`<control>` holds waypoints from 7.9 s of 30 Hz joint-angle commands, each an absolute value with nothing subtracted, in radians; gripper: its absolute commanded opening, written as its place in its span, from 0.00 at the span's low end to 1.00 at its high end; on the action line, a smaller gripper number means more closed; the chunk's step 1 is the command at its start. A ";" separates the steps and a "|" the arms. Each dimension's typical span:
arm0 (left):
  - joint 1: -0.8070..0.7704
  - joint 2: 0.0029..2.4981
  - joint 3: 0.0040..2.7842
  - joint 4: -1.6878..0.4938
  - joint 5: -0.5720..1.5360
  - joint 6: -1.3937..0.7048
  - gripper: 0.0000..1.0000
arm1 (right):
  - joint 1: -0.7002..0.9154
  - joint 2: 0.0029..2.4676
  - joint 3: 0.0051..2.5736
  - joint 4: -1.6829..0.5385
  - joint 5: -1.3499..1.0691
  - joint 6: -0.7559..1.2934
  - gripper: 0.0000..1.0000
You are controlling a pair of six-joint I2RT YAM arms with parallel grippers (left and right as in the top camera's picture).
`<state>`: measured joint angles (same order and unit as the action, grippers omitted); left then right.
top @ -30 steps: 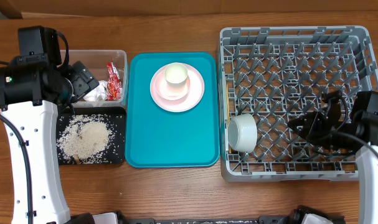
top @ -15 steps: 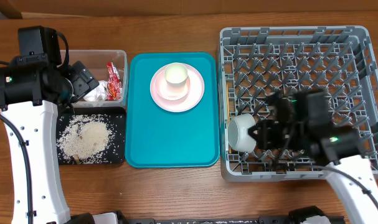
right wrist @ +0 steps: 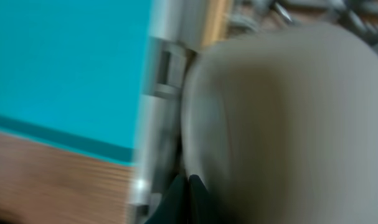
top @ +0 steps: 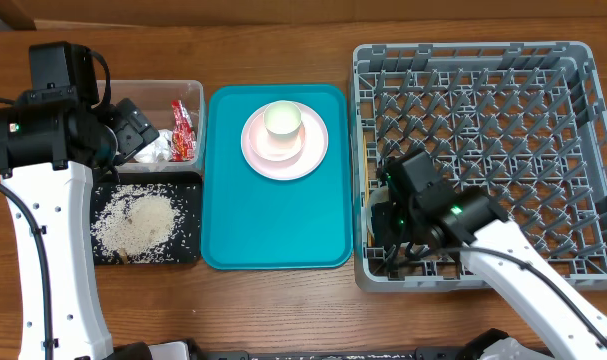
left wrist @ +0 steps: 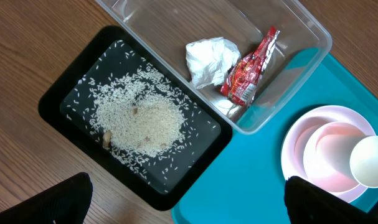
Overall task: Sort waste into correct bins and load items into the dishwasher
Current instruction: 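Move the right gripper back over the teal tray to the white cup, then lower the right gripper onto the white cup rim and close it, then lift the white cup and carry it to the rack's upper left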
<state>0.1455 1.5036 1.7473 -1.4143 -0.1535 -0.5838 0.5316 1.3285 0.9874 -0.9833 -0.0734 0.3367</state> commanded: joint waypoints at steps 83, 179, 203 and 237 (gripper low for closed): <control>0.144 1.505 1.750 -1.414 -0.156 -0.572 1.00 | 0.809 2.191 1.719 -0.752 0.026 -0.002 0.35; 0.144 1.505 1.750 -1.414 -0.156 -0.572 1.00 | 0.847 2.082 1.715 -0.851 0.100 0.109 0.33; 0.144 1.505 1.750 -1.414 -0.156 -0.572 1.00 | 0.845 2.082 1.708 -0.881 0.085 0.109 0.23; 0.144 1.505 1.750 -1.414 -0.156 -0.572 1.00 | 0.780 1.776 1.736 -0.892 0.005 0.218 0.04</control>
